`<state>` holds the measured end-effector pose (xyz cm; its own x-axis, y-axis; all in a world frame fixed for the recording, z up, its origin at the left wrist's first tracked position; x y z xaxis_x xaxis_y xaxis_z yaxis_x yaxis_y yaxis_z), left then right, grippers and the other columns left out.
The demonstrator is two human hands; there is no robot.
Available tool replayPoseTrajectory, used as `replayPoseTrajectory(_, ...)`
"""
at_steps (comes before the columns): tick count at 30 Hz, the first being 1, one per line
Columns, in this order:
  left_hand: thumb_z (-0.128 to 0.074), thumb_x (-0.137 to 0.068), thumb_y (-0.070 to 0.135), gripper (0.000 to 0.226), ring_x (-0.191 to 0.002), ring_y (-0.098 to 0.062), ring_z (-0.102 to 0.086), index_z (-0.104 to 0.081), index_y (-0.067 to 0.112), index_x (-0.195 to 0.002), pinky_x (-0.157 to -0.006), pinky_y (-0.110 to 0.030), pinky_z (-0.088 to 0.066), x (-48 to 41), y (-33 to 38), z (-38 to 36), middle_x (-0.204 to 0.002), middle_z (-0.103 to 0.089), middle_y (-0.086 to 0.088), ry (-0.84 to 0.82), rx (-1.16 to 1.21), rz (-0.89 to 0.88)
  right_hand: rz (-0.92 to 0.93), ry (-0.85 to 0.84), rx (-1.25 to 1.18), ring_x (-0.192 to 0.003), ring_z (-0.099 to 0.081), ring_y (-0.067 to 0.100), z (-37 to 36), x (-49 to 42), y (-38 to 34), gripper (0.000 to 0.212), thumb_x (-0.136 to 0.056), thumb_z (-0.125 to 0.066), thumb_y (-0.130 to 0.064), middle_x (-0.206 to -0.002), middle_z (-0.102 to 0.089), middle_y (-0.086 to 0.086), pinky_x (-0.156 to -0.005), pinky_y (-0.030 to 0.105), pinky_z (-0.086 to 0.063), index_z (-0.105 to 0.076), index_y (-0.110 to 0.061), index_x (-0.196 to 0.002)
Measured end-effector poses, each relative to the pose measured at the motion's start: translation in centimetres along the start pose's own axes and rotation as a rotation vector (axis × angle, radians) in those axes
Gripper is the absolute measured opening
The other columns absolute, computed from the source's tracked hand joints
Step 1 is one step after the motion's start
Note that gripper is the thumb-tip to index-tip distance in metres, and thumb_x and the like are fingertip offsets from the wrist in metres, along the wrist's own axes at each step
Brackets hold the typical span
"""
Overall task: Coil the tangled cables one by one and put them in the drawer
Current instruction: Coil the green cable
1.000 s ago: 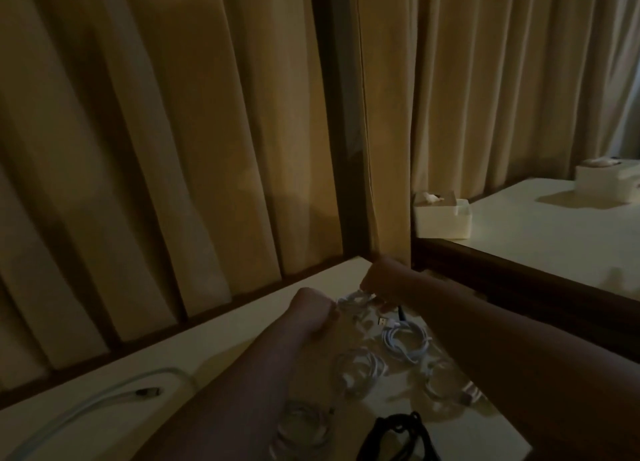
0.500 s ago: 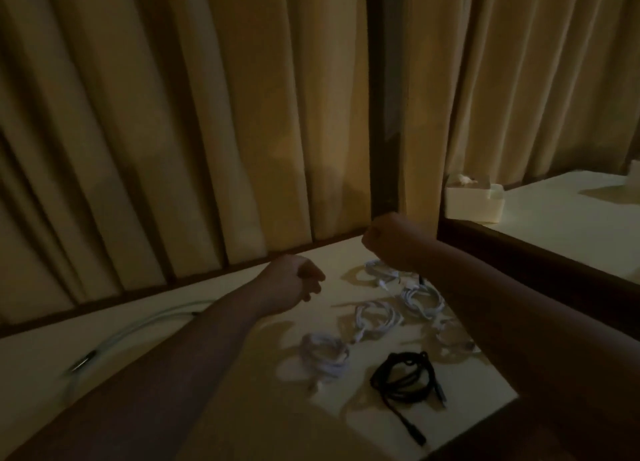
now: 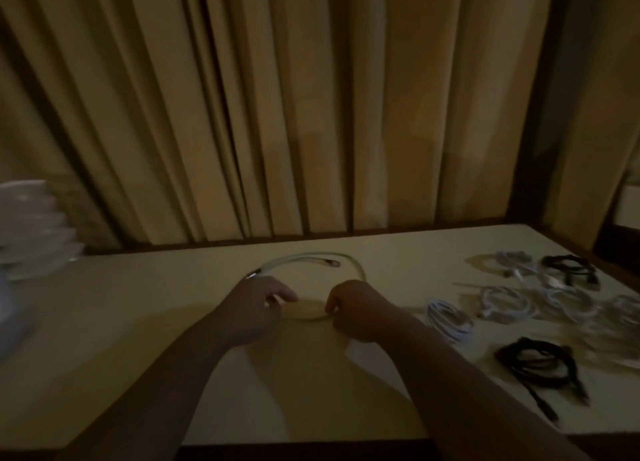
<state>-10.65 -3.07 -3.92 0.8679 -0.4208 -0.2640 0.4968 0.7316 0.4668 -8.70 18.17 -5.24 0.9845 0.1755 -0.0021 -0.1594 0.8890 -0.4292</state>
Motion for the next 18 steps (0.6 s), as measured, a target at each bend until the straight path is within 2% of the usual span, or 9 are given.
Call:
replayPoseTrajectory(3,-0.049,-0.069,0.008,0.046,-0.1,-0.01,-0.064,-0.076,0.016,-0.106,-0.089,-0.022,-0.049,1.2,-2.7,-1.4,-0.109,-0.071,0.002,0.006,-0.054,-0.032,0.017,0.062,0.048,-0.097,-0.061,0.021,-1.1,-1.0,-0.2,0.019,-0.092,-0.06,-0.017,-0.111,-0.061,0.006,-0.084,0.03,-0.05,-0.074,-0.019,-0.104)
replayPoseTrajectory(5,-0.056,-0.068,0.004,0.039,-0.095,-0.008,-0.063,-0.077,0.013,-0.099,-0.089,-0.016,-0.047,1.7,-3.9,-2.2,-0.101,-0.073,-0.001,0.111,-0.089,-0.107,0.053,0.087,0.078,-0.09,-0.061,0.02,-1.5,-1.2,-0.2,0.017,-0.095,-0.057,-0.023,-0.109,-0.058,0.004,-0.083,0.032,-0.053,-0.073,-0.021,-0.099)
replayPoseTrajectory(7,-0.062,-0.066,0.002,0.031,-0.089,-0.006,-0.059,-0.077,0.014,-0.091,-0.086,-0.005,-0.037,1.9,-4.6,-2.9,-0.092,-0.073,0.0,0.195,-0.102,-0.168,0.068,0.095,0.085,-0.087,-0.057,0.02,-1.9,-1.2,0.1,0.016,-0.1,-0.052,-0.026,-0.105,-0.051,0.002,-0.081,0.035,-0.053,-0.067,-0.021,-0.098)
replayPoseTrajectory(9,-0.064,-0.067,0.003,0.031,-0.088,-0.006,-0.056,-0.075,0.019,-0.092,-0.085,-0.004,-0.033,1.8,-5.3,-3.2,-0.091,-0.071,0.005,0.227,-0.119,-0.166,0.079,0.118,0.048,-0.088,-0.053,0.02,-2.0,-1.0,0.4,0.013,-0.102,-0.048,-0.024,-0.1,-0.046,-0.002,-0.078,0.033,-0.048,-0.061,-0.022,-0.1)
replayPoseTrajectory(12,-0.052,-0.074,0.014,0.036,-0.096,-0.013,-0.056,-0.073,0.025,-0.101,-0.088,-0.021,-0.042,1.6,-6.1,-3.3,-0.1,-0.068,0.01,0.18,-0.174,-0.068,0.108,0.289,-0.173,-0.088,-0.055,0.014,-1.4,-0.5,0.5,0.013,-0.102,-0.051,-0.018,-0.098,-0.054,-0.005,-0.078,0.03,-0.048,-0.06,-0.025,-0.094)
replayPoseTrajectory(14,-0.044,-0.075,0.018,0.041,-0.1,-0.016,-0.056,-0.073,0.023,-0.104,-0.088,-0.026,-0.042,1.6,-6.1,-3.1,-0.103,-0.068,0.007,0.153,-0.171,-0.012,0.081,0.453,-0.33,-0.086,-0.055,0.006,-0.8,-0.1,0.6,0.013,-0.102,-0.053,-0.018,-0.097,-0.058,-0.007,-0.074,0.024,-0.047,-0.061,-0.025,-0.096)
replayPoseTrajectory(18,-0.05,-0.083,0.022,0.029,-0.092,-0.02,-0.065,-0.076,0.019,-0.095,-0.082,-0.031,-0.048,1.7,-6.5,-2.0,-0.093,-0.07,0.003,0.305,-0.109,0.005,0.062,0.643,-0.575,-0.085,-0.061,0.011,0.1,0.2,0.7,0.026,-0.102,-0.056,-0.016,-0.099,-0.061,-0.003,-0.074,0.033,-0.055,-0.057,-0.039,-0.089)
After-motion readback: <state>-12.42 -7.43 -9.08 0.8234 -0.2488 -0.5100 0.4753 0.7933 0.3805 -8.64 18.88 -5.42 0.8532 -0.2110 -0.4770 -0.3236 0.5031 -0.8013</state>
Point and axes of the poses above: each hand's wrist, its own x-axis away from the middle knuckle, its own z-axis out of the back of the hand, y = z × x, the point moved 1 cm from there along -x, towards the middle knuckle
